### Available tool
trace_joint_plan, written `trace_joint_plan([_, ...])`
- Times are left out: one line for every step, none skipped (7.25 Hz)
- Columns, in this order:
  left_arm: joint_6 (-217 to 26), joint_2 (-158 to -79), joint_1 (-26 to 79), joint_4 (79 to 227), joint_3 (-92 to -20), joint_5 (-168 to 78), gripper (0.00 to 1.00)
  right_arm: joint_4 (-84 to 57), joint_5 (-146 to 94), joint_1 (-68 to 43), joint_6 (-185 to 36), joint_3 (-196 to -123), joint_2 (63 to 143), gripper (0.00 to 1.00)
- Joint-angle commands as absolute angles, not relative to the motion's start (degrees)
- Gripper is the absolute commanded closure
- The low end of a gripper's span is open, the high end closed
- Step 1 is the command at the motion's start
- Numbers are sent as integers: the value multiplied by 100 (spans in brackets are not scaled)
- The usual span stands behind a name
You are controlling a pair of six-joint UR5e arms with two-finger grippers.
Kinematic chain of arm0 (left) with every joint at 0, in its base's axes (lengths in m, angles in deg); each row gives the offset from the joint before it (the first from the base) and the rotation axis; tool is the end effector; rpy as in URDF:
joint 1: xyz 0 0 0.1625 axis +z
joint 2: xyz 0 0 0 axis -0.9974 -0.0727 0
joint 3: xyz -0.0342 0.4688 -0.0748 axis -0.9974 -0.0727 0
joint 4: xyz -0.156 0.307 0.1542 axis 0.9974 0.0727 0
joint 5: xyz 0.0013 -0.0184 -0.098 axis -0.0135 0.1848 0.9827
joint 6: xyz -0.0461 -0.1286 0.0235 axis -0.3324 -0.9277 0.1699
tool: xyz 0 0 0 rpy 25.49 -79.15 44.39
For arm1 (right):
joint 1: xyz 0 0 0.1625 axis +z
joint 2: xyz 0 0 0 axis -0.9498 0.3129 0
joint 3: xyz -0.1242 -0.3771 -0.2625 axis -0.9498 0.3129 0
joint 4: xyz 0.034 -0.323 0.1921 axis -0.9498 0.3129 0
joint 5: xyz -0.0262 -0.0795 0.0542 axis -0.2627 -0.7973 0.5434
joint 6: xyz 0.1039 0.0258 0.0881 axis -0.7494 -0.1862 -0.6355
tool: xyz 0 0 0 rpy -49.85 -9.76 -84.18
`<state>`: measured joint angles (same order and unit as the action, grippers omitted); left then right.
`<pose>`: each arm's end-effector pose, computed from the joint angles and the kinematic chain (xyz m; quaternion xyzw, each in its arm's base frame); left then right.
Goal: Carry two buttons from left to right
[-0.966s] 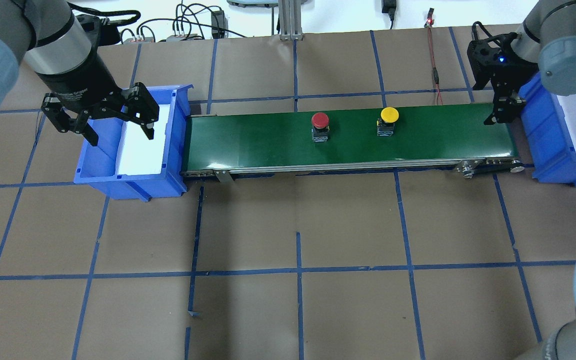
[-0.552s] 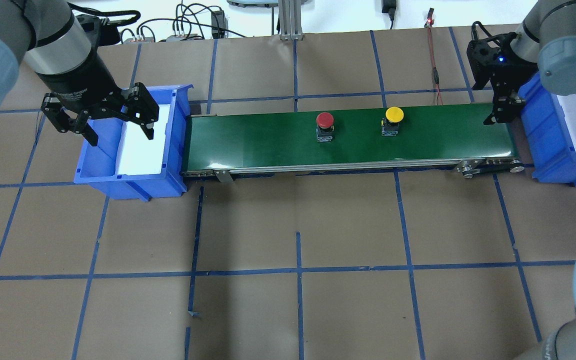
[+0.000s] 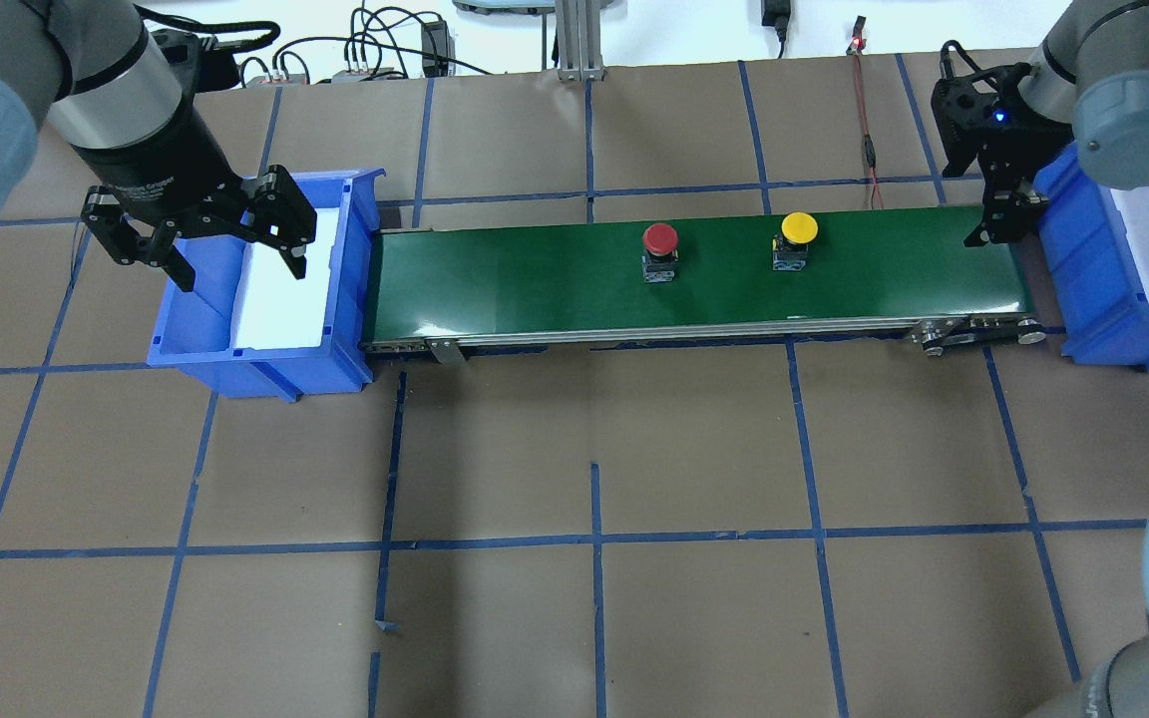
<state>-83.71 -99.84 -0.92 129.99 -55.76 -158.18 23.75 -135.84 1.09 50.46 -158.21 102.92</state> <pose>-0.1037 -0.4536 0.4825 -0.0515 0.9976 0.0429 0.0146 -0.0407 -0.6118 0.3382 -0.7148 0.6987 -0.0315 0.0028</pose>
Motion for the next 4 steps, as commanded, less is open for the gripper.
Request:
trace_joint_plan([-8371, -9984, -92, 12991, -5576, -15815, 0, 2379, -13586, 109, 5077, -15821, 10291, 0])
trace_joint_plan([-8371, -9984, -92, 12991, -5576, -15807, 0, 2370, -13594, 101, 5086, -15821, 10282, 1])
trace_joint_plan([-8371, -9975, -92, 13000, -5584, -15807, 0, 2370, -13594, 101, 5095, -15821, 10273, 1])
trace_joint_plan([-8371, -9984, -92, 12992, -5576, -15807, 0, 2388, -13603, 92, 5095, -15829, 10264, 1])
